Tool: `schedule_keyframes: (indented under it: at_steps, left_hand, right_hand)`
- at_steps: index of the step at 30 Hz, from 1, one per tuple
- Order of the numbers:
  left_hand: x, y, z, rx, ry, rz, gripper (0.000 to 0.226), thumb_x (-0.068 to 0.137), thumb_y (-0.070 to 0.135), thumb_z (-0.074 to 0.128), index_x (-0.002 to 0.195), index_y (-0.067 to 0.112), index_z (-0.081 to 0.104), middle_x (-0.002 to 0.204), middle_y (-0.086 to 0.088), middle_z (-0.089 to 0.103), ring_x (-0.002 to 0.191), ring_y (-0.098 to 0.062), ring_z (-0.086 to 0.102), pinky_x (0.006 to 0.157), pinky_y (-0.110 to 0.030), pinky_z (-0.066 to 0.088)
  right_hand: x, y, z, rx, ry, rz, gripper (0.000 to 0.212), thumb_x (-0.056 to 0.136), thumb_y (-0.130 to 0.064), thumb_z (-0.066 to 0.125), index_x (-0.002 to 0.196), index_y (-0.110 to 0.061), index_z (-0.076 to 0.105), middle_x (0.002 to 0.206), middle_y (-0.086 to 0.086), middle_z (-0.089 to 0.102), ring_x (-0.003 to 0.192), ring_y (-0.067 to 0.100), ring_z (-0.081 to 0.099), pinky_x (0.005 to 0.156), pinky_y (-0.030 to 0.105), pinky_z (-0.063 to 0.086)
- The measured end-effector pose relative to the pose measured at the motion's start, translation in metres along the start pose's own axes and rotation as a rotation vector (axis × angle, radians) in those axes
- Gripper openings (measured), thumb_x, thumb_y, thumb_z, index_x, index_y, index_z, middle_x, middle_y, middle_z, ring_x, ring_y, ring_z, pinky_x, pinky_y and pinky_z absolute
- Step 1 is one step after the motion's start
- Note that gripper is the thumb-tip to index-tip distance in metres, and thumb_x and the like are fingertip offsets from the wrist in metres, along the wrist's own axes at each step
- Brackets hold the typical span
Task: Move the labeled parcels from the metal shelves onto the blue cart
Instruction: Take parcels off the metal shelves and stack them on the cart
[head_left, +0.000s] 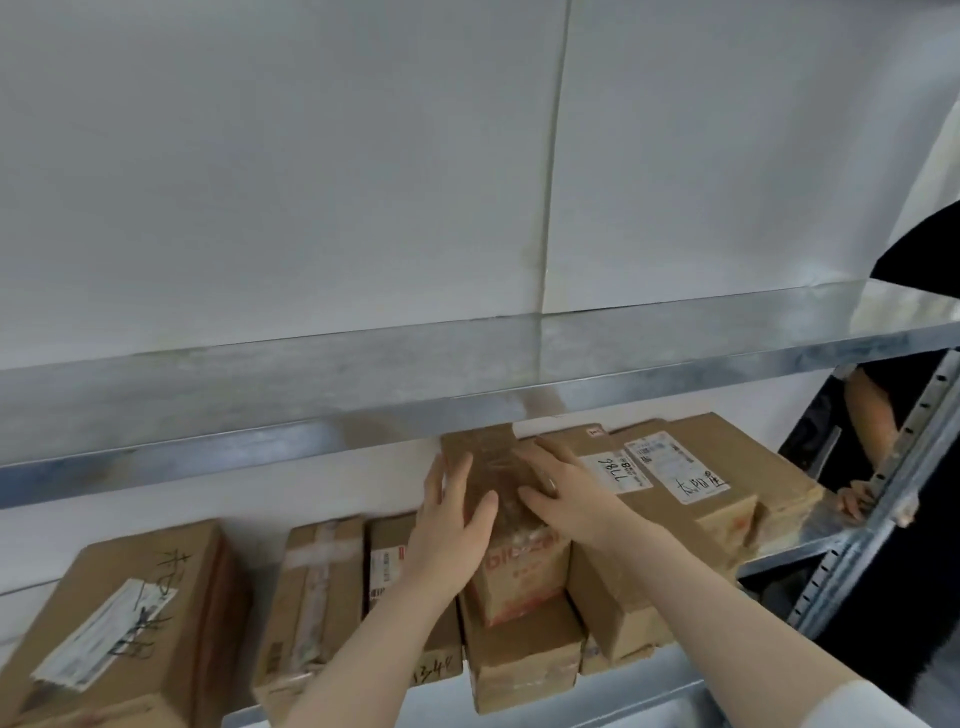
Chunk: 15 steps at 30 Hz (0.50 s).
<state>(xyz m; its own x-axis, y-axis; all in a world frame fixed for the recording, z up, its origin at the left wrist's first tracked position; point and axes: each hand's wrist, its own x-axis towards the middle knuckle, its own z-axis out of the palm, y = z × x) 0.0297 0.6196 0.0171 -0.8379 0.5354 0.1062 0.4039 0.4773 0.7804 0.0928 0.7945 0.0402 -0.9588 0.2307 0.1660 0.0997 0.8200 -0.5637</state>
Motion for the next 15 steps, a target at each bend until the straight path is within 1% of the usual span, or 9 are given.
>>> schedule_keyframes:
  at_steps: [1, 2, 3, 4, 6, 9, 15]
  left_hand:
    - [0.005, -0.002, 0.005, -0.009, -0.003, 0.001, 0.058, 0.095, 0.053, 0.037, 0.147, 0.046, 0.013, 0.157, 0.020, -0.009, 0.139, -0.015, 0.031, 0.109, -0.035, 0.033]
    - [0.009, -0.005, 0.009, -0.010, -0.003, 0.008, 0.056, 0.096, 0.050, 0.038, 0.147, 0.046, 0.014, 0.157, 0.020, -0.009, 0.137, -0.013, 0.033, 0.104, -0.027, 0.034]
    - [0.012, -0.008, 0.013, -0.010, -0.003, 0.015, 0.054, 0.097, 0.046, 0.039, 0.146, 0.047, 0.016, 0.157, 0.022, -0.008, 0.135, -0.011, 0.035, 0.098, -0.022, 0.035]
    - [0.013, -0.011, 0.016, -0.022, 0.001, 0.019, 0.052, 0.097, 0.044, 0.039, 0.145, 0.048, 0.019, 0.156, 0.024, -0.006, 0.134, -0.009, 0.036, 0.096, -0.021, 0.035]
    - [0.015, -0.016, 0.021, -0.069, 0.018, 0.027, 0.049, 0.096, 0.041, 0.039, 0.143, 0.048, 0.025, 0.154, 0.030, -0.002, 0.128, -0.002, 0.038, 0.097, -0.022, 0.037]
    - [0.013, -0.019, 0.024, -0.103, 0.058, 0.037, 0.048, 0.095, 0.039, 0.041, 0.142, 0.045, 0.029, 0.152, 0.031, 0.002, 0.119, 0.008, 0.034, 0.098, -0.021, 0.037]
    - [-0.008, -0.022, 0.009, -0.151, 0.143, 0.019, 0.050, 0.096, 0.034, 0.043, 0.143, 0.040, 0.031, 0.151, 0.031, 0.004, 0.119, 0.011, 0.028, 0.096, -0.017, 0.033]
  right_hand:
    - [0.005, 0.002, 0.003, 0.005, -0.018, -0.015, 0.053, 0.092, -0.031, 0.052, 0.143, -0.033, 0.036, 0.156, -0.001, 0.017, 0.140, 0.017, 0.025, 0.101, 0.022, 0.020]
    - [0.010, 0.003, 0.006, 0.000, -0.032, -0.030, 0.052, 0.093, -0.032, 0.051, 0.143, -0.033, 0.037, 0.157, -0.001, 0.017, 0.141, 0.016, 0.024, 0.101, 0.021, 0.020]
    - [0.013, 0.005, 0.009, 0.000, -0.045, -0.041, 0.051, 0.093, -0.032, 0.050, 0.143, -0.033, 0.037, 0.157, -0.001, 0.016, 0.141, 0.016, 0.023, 0.102, 0.021, 0.019]
    - [0.016, 0.007, 0.011, 0.013, -0.062, -0.045, 0.050, 0.094, -0.031, 0.049, 0.143, -0.034, 0.037, 0.157, -0.001, 0.015, 0.142, 0.016, 0.021, 0.105, 0.023, 0.018]
    - [0.019, 0.010, 0.016, 0.055, -0.091, -0.044, 0.049, 0.095, -0.031, 0.046, 0.143, -0.034, 0.036, 0.158, -0.002, 0.011, 0.143, 0.017, 0.018, 0.109, 0.025, 0.015]
    - [0.018, 0.009, 0.021, 0.109, -0.079, -0.043, 0.048, 0.096, -0.031, 0.045, 0.143, -0.034, 0.036, 0.159, -0.005, 0.009, 0.144, 0.016, 0.015, 0.109, 0.024, 0.011]
    - [0.008, -0.013, 0.026, 0.136, -0.038, -0.115, 0.047, 0.094, -0.034, 0.050, 0.140, -0.035, 0.042, 0.157, -0.009, 0.017, 0.142, 0.010, 0.018, 0.106, 0.018, 0.012]
